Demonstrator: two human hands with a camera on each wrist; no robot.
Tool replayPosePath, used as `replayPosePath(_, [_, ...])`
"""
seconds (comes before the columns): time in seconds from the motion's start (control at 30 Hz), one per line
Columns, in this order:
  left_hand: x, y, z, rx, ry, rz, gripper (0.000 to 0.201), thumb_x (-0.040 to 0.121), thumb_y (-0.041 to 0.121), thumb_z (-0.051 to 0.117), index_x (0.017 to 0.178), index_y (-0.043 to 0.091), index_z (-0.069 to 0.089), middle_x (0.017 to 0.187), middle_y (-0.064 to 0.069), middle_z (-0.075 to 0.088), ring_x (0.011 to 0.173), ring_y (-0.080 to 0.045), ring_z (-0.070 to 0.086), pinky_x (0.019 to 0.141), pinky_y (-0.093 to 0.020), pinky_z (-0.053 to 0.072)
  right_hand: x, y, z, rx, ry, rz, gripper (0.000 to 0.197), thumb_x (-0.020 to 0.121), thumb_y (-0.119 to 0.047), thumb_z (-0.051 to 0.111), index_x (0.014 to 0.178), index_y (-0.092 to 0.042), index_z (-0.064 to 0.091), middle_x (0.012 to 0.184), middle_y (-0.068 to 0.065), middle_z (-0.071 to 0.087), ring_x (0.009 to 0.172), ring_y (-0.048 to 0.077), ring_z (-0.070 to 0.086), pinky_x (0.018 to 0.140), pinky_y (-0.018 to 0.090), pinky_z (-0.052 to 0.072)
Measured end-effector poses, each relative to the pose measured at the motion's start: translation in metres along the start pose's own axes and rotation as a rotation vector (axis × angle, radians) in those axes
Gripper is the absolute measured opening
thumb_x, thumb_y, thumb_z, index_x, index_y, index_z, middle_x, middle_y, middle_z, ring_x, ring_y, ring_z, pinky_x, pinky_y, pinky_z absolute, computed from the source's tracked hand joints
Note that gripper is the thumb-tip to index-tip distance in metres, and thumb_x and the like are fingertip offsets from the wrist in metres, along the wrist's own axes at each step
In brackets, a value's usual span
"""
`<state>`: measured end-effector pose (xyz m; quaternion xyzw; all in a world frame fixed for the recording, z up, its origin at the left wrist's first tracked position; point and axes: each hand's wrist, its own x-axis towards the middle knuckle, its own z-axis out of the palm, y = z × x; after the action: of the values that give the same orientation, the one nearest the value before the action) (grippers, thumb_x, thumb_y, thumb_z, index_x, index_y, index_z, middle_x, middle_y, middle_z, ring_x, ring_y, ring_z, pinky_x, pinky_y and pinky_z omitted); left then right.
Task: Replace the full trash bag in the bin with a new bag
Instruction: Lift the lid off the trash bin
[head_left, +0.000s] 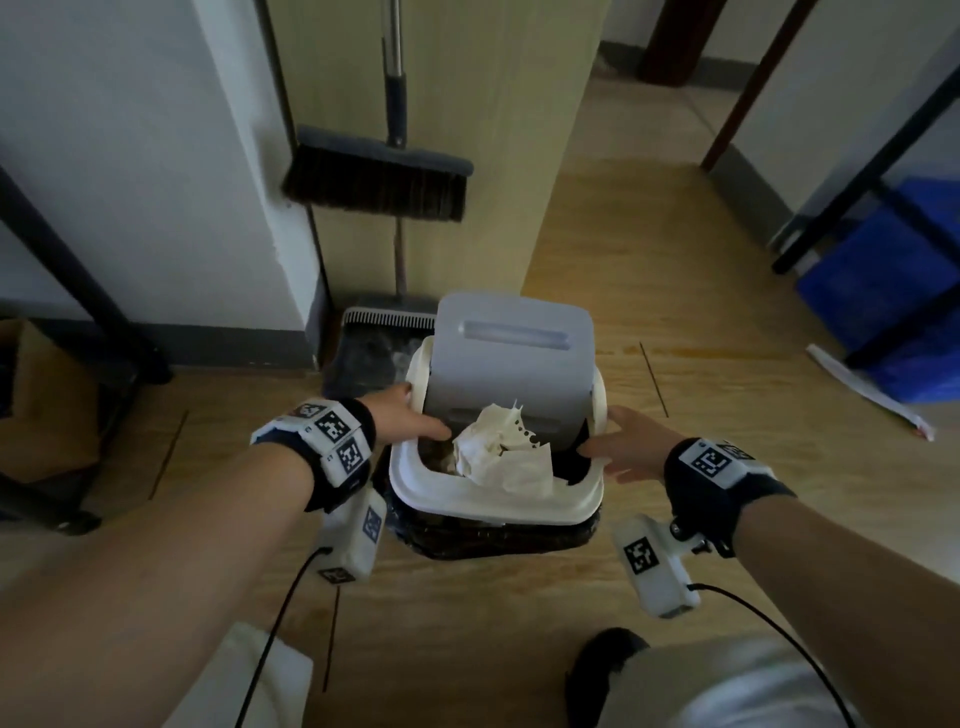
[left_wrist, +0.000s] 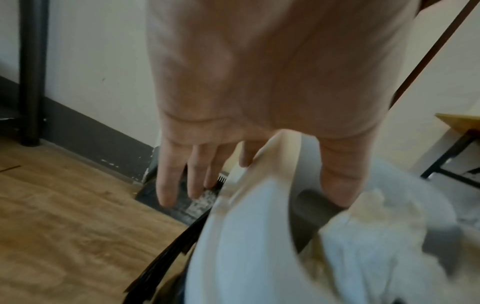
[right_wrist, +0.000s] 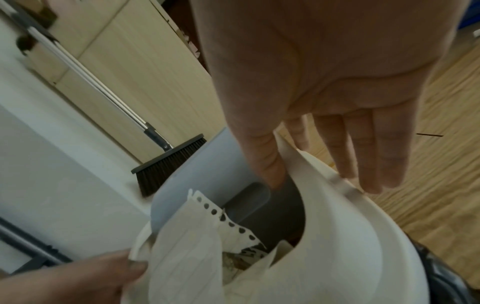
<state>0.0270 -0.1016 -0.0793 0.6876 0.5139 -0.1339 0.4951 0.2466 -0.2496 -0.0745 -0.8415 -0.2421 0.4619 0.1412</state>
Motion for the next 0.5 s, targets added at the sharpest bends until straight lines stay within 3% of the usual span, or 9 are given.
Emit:
replayPosePath(0.07, [-0.003, 0.013, -0.011, 0.017, 0.091, 0.024, 0.097, 0.075, 0.051, 0.068, 0.150, 0.013, 0.021, 0.152, -0.007, 0.035, 0.136, -0.026, 0.038, 0.107, -0.034, 0.033, 0.001, 0.001, -0.002, 0.048, 0.013, -0.026, 0.051, 0.086, -0.017, 0.061, 0.134, -0.019, 0.042, 0.119, 0.011, 0.061, 0.103, 0.028, 0.060, 0.093, 0.042, 0.049])
replayPosePath(0.13, [-0.003, 0.021, -0.021, -0.059, 0.197, 0.029, 0.089, 0.082, 0.048, 0.063, 0.151, 0.012, 0.018, 0.156, -0.008, 0.026, 0.142, -0.027, 0.029, 0.111, -0.035, 0.028, 0.004, 0.001, -0.001, 0.107, 0.027, -0.042, 0.048, 0.088, -0.016, 0.060, 0.133, -0.019, 0.044, 0.116, 0.010, 0.062, 0.103, 0.028, 0.060, 0.090, 0.041, 0.049])
replayPosePath(0.23, [0.000, 0.026, -0.023, -0.275, 0.210, -0.002, 0.084, 0.083, 0.045, 0.063, 0.149, 0.010, 0.025, 0.149, -0.002, 0.035, 0.140, -0.028, 0.031, 0.106, -0.036, 0.030, 0.008, -0.002, 0.003, 0.208, 0.038, -0.062, 0.048, 0.089, -0.014, 0.058, 0.135, -0.021, 0.046, 0.120, 0.009, 0.063, 0.111, 0.030, 0.061, 0.093, 0.044, 0.051])
replayPosePath(0.27, [0.001, 0.024, -0.018, -0.318, 0.186, -0.009, 0.087, 0.079, 0.049, 0.066, 0.147, 0.011, 0.028, 0.143, 0.002, 0.040, 0.137, -0.028, 0.036, 0.103, -0.034, 0.030, 0.009, -0.002, 0.004, 0.237, 0.039, -0.060, 0.048, 0.089, -0.014, 0.058, 0.135, -0.021, 0.046, 0.121, 0.008, 0.063, 0.113, 0.030, 0.060, 0.095, 0.045, 0.051])
replayPosePath(0.33, [0.038, 0.000, -0.007, -0.327, 0.126, -0.034, 0.112, 0.052, 0.067, 0.076, 0.144, 0.018, 0.036, 0.142, -0.003, 0.049, 0.127, -0.029, 0.050, 0.107, -0.040, 0.037, 0.011, -0.004, 0.003, 0.255, 0.033, -0.063, 0.049, 0.090, -0.015, 0.059, 0.136, -0.022, 0.045, 0.124, 0.008, 0.062, 0.112, 0.028, 0.060, 0.094, 0.045, 0.052])
replayPosePath(0.4, [0.082, -0.028, 0.004, -0.333, 0.115, -0.045, 0.119, 0.033, 0.068, 0.082, 0.137, 0.025, 0.043, 0.131, -0.006, 0.060, 0.115, -0.028, 0.060, 0.099, -0.047, 0.047, 0.013, -0.004, 0.000, 0.254, 0.019, -0.069, 0.048, 0.090, -0.015, 0.059, 0.135, -0.021, 0.045, 0.119, 0.006, 0.063, 0.102, 0.024, 0.062, 0.079, 0.039, 0.056])
replayPosePath(0.47, [0.064, -0.018, 0.006, -0.294, 0.119, -0.047, 0.097, 0.051, 0.051, 0.083, 0.136, 0.025, 0.044, 0.128, -0.007, 0.061, 0.113, -0.028, 0.060, 0.100, -0.046, 0.047, 0.016, -0.005, 0.000, 0.270, 0.006, -0.053, 0.048, 0.089, -0.015, 0.061, 0.134, -0.022, 0.045, 0.113, 0.005, 0.062, 0.095, 0.022, 0.062, 0.066, 0.032, 0.054])
replayPosePath(0.5, [0.037, -0.004, 0.008, -0.266, 0.123, -0.048, 0.086, 0.064, 0.040, 0.079, 0.139, 0.023, 0.040, 0.130, -0.008, 0.059, 0.116, -0.029, 0.057, 0.102, -0.043, 0.044, 0.017, -0.004, 0.001, 0.266, 0.005, -0.044, 0.048, 0.088, -0.016, 0.062, 0.133, -0.022, 0.045, 0.115, 0.005, 0.063, 0.098, 0.023, 0.062, 0.070, 0.034, 0.055])
